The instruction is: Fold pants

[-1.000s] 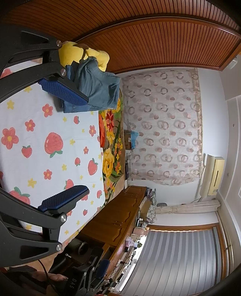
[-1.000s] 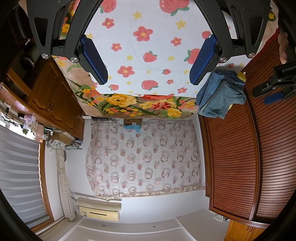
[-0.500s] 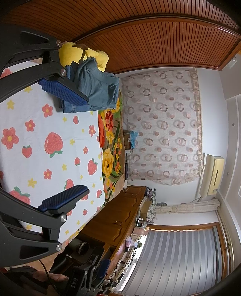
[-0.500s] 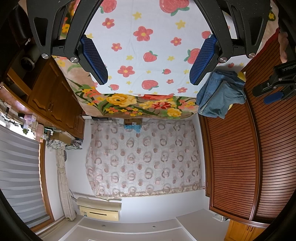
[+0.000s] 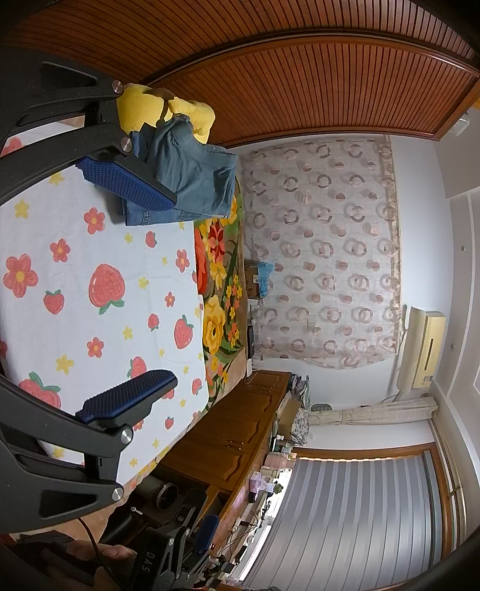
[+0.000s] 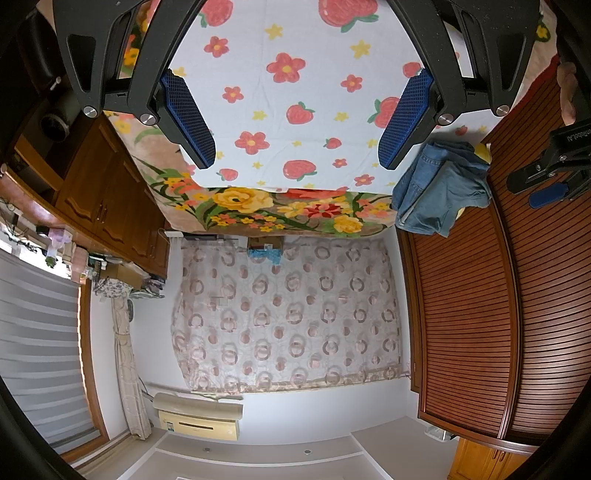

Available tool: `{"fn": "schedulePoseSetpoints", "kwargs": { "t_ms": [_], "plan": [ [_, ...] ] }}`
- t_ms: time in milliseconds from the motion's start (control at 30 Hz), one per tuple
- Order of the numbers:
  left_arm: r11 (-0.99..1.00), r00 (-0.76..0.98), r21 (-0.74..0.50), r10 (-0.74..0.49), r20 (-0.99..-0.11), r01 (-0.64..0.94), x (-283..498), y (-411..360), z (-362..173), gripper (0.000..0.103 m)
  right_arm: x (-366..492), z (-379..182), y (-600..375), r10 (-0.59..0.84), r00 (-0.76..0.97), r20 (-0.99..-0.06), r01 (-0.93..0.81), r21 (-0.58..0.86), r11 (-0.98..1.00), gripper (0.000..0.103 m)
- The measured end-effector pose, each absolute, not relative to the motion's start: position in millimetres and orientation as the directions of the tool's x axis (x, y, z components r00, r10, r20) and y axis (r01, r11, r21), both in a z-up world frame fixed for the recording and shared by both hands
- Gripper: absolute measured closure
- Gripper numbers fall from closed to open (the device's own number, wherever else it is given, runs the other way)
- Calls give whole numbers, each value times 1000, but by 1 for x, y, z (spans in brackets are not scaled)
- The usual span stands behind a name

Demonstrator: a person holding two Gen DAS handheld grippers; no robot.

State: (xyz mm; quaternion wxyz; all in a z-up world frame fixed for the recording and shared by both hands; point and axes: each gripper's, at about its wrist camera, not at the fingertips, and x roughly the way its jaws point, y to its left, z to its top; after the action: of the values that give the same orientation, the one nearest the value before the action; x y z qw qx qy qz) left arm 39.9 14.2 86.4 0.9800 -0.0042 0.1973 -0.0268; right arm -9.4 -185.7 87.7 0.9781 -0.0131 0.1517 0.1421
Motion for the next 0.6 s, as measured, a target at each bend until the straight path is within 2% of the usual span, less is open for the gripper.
{"fn": "schedulePoseSetpoints", "kwargs": {
  "t_ms": [600],
  "plan": [
    [999,921,-18,-54,-386,51,40,14,87,15,-10,88,-185,271,915,-300,-280,13,960,12]
  ]
}}
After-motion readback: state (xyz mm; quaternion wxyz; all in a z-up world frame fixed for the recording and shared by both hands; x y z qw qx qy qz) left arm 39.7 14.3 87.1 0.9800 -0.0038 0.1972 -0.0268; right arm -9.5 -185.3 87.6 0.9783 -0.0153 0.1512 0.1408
